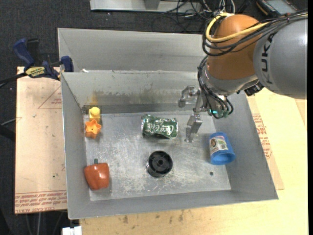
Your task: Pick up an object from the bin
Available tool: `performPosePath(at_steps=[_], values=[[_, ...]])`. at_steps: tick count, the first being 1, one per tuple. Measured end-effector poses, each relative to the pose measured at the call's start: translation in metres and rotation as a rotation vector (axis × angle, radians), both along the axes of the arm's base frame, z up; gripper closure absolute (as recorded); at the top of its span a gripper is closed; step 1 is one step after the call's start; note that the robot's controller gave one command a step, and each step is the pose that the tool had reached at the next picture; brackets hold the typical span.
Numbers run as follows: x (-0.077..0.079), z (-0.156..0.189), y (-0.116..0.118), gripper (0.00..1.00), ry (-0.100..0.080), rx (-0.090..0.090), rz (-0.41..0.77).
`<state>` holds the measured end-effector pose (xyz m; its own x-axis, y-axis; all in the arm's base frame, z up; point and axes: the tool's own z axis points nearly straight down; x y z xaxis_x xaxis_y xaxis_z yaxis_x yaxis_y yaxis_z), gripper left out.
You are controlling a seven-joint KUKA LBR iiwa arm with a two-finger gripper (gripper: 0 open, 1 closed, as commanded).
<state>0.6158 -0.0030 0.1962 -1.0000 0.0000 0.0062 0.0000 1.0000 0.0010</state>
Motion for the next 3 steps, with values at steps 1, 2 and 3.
performPosePath(at_steps=[1,2,3], values=[[0.0017,0.0046,0.0000,1.00,-0.008,0.000,0.000],[0.0017,0.0046,0.0000,0.00,-0.008,0.000,0.000],[0.0017,0.0046,0.0000,0.00,-0.008,0.000,0.000]])
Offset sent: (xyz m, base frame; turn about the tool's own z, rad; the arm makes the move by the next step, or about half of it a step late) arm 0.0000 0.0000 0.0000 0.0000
